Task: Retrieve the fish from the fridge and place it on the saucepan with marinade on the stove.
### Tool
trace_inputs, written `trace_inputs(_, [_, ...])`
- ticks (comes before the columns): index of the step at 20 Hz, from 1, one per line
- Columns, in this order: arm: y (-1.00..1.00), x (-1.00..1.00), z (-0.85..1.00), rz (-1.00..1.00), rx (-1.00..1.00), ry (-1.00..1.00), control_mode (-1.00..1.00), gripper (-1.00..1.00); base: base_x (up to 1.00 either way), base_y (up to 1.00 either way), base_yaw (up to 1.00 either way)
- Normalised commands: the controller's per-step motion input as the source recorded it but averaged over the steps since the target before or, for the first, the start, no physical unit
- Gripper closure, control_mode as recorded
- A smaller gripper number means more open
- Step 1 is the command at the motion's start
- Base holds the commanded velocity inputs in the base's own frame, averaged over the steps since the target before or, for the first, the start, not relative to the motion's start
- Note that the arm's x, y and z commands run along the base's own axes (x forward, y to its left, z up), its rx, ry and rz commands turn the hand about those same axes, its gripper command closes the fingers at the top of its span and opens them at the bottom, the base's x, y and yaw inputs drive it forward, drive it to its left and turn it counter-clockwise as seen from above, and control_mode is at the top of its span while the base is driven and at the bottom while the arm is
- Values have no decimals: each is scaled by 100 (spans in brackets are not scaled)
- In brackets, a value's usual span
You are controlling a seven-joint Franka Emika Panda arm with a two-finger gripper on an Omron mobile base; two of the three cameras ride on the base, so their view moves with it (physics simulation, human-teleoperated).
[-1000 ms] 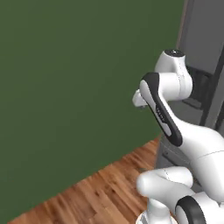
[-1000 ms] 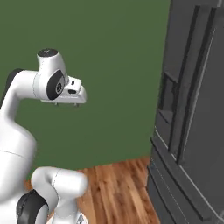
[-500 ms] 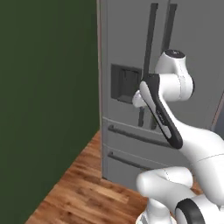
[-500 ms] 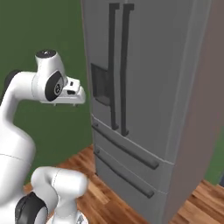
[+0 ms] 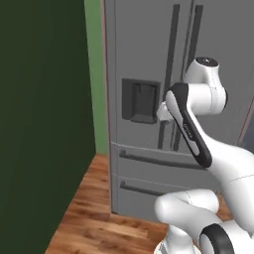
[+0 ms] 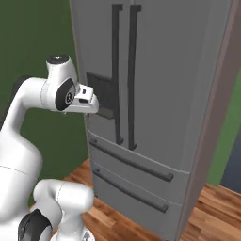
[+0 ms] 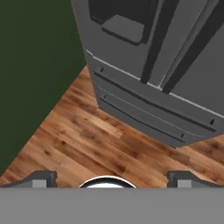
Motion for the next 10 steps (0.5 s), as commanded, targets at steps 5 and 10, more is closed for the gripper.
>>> trace_inputs(5, [0, 0, 0, 0, 0, 0, 100, -100, 33, 47, -34])
trace_inputs(10, [0, 0, 0, 0, 0, 0, 100, -100, 0, -24, -48])
